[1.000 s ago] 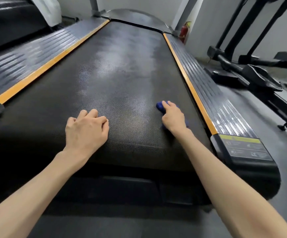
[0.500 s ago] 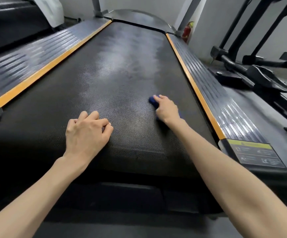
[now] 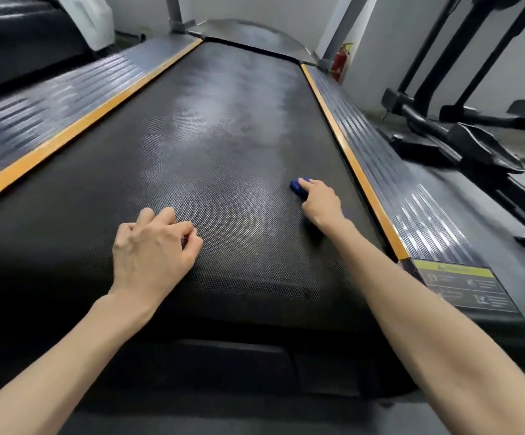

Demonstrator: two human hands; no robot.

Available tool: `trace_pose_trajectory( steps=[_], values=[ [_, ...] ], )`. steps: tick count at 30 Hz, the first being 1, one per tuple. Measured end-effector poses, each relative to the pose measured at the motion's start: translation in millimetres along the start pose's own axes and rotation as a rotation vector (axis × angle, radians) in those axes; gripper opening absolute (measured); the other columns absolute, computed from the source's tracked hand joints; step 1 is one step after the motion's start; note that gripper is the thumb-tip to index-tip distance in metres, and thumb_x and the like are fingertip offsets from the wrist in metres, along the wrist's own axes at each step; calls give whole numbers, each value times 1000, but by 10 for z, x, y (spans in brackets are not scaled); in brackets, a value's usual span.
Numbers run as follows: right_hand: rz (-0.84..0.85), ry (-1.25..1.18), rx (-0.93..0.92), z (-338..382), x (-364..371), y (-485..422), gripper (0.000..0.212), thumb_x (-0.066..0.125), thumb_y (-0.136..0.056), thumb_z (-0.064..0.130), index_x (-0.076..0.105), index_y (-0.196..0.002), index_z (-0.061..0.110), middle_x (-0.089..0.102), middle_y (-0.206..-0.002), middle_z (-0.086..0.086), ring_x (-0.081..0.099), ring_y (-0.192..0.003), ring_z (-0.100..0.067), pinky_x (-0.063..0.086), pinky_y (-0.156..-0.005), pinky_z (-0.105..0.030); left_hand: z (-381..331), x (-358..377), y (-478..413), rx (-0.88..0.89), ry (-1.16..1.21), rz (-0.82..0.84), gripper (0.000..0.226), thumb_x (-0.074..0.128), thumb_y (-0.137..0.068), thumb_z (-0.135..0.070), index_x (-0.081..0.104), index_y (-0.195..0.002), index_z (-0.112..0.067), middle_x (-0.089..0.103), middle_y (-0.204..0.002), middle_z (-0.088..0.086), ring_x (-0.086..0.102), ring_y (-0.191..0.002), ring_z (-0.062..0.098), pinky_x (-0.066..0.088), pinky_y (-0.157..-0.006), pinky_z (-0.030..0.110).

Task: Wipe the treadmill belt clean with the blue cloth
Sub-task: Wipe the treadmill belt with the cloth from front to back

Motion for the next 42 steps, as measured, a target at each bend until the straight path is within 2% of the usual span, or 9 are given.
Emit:
trace_pose_trajectory(
  steps=[4,6,12,15,20,26,29,36,42],
  values=[
    [5,-98,-369,305,169,540,54,45,-85,0,52,-130,29,43,-143,6,40,-132,-19,32,-106,-31,-45,-14,-37,-38,2,2,33,45,-79,-39,69,-67,-20,56,-71,1,55,-78,27,43,-69,38],
    [12,-118,-414,223,146,579,55,44,-85,-2,52,-130,28,45,-142,5,41,-131,-21,34,-107,-33,-41,-21,-26,-45,-12,0,32,46,-79,-39,69,-67,-19,56,-71,1,55,-77,28,42,-68,38],
    [4,-12,94,-415,-98,-73,59,40,-86,-4,41,-138,23,40,-144,-12,37,-130,-33,38,-102,-39,-26,-38,-21,-53,-15,46,35,44,-80,-41,69,-68,-20,55,-72,0,54,-78,28,42,-69,38],
    [-11,3,27,-210,-90,104,54,41,-86,-2,45,-135,21,41,-144,-9,38,-129,-33,36,-102,-39,-61,-39,-29,-44,-3,36,33,45,-79,-40,69,-67,-20,56,-73,0,55,-79,28,43,-68,39],
    [30,-101,-378,107,106,680,56,41,-87,-2,49,-133,28,40,-145,6,39,-131,-21,31,-105,-30,-80,-33,-69,-47,7,33,38,39,-78,-39,66,-64,-17,55,-70,2,54,-76,29,42,-66,38],
    [-6,-27,9,-443,-28,-73,61,44,-83,-5,42,-138,22,37,-146,-6,35,-132,-30,33,-107,-38,-98,-34,-55,-50,12,45,30,46,-78,-35,68,-66,-17,58,-79,2,54,-80,28,42,-70,39],
    [16,65,50,-349,-99,-88,55,42,-88,-2,39,-139,18,36,-146,-9,35,-130,-34,34,-102,-38,-89,-13,-56,8,71,46,40,38,-79,-36,69,-69,-14,64,-81,-1,58,-80,26,45,-72,38],
    [78,-71,-487,98,124,292,56,41,-87,-3,47,-134,28,40,-145,6,38,-133,-18,30,-107,-28,-139,-17,-142,-34,73,91,37,39,-78,-36,62,-59,-13,59,-65,-1,57,-72,24,45,-69,35],
    [92,24,14,-270,-33,-398,63,50,-81,-6,39,-139,16,34,-147,-9,34,-132,-32,34,-105,-37,-124,-43,-130,-63,76,118,32,46,-77,-34,65,-60,-14,62,-65,-1,58,-71,24,45,-70,33]
  ],
)
Point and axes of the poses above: each hand's wrist, its own y-axis away from the middle knuckle, its own x-axis out of the palm, z = x × y, the point moved 2 cm from there along -y, towards the middle knuckle
